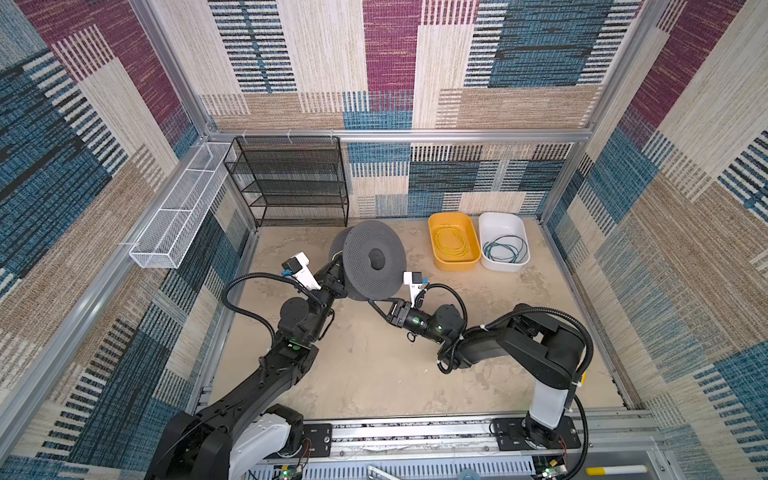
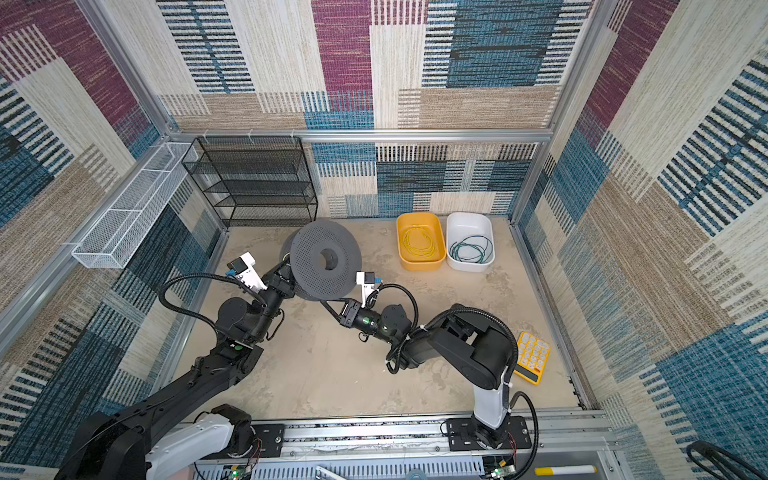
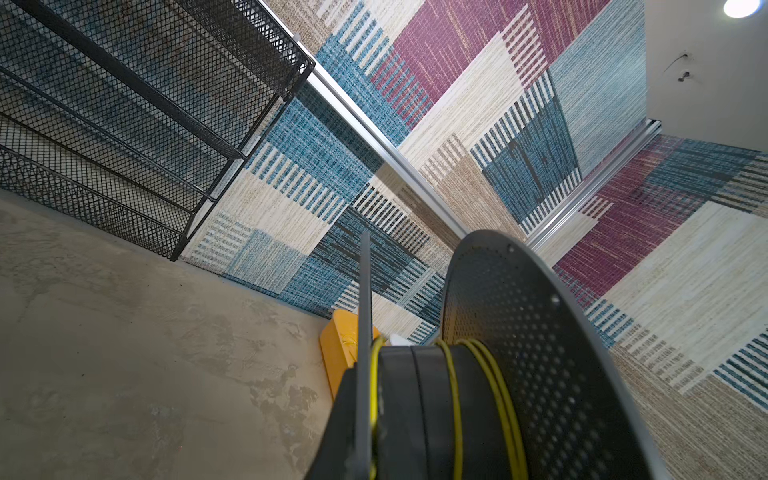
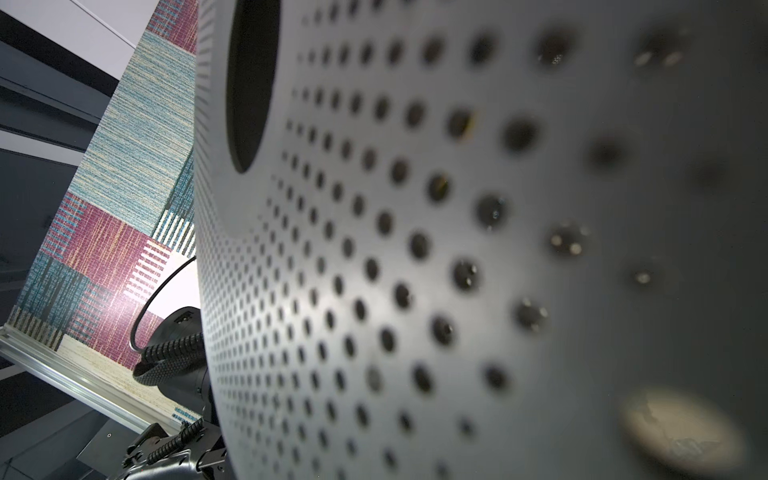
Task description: Wrap the cables
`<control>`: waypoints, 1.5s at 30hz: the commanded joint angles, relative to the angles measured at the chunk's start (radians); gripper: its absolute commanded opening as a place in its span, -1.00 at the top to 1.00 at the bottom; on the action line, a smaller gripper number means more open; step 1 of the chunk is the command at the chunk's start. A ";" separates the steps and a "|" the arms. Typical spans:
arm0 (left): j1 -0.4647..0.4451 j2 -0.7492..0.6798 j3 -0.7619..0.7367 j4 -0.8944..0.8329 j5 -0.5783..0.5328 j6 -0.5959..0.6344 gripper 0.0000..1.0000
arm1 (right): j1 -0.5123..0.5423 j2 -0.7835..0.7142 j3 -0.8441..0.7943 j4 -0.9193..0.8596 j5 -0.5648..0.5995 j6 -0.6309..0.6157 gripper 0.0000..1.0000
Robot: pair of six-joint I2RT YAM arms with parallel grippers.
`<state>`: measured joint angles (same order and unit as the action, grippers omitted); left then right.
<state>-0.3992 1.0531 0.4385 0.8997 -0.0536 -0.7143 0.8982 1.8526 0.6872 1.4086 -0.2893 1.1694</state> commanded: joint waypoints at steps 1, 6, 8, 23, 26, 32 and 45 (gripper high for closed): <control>-0.015 0.020 0.001 0.096 0.096 -0.007 1.00 | 0.033 -0.003 0.023 0.213 -0.273 0.009 1.00; -0.015 0.042 0.007 0.091 0.099 -0.023 1.00 | 0.032 -0.014 0.002 0.173 -0.255 -0.013 0.81; -0.016 0.046 0.006 0.084 0.101 -0.030 1.00 | 0.030 -0.039 -0.026 0.127 -0.227 -0.033 0.70; -0.011 0.103 -0.007 0.152 0.096 -0.048 1.00 | 0.021 -0.322 -0.241 -0.313 -0.120 -0.219 0.11; -0.005 0.135 0.002 0.144 0.113 -0.060 1.00 | 0.022 -0.453 -0.290 -0.466 -0.090 -0.287 0.01; 0.018 0.175 0.053 0.045 0.201 -0.075 1.00 | 0.022 -0.807 -0.349 -0.943 0.015 -0.433 -0.16; 0.029 0.382 0.114 0.000 0.565 -0.137 1.00 | -0.281 -1.172 -0.327 -1.306 0.318 -0.505 -0.23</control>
<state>-0.3729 1.4006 0.5457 0.8215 0.4000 -0.7933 0.6460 0.6552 0.3717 0.0784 -0.0235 0.6765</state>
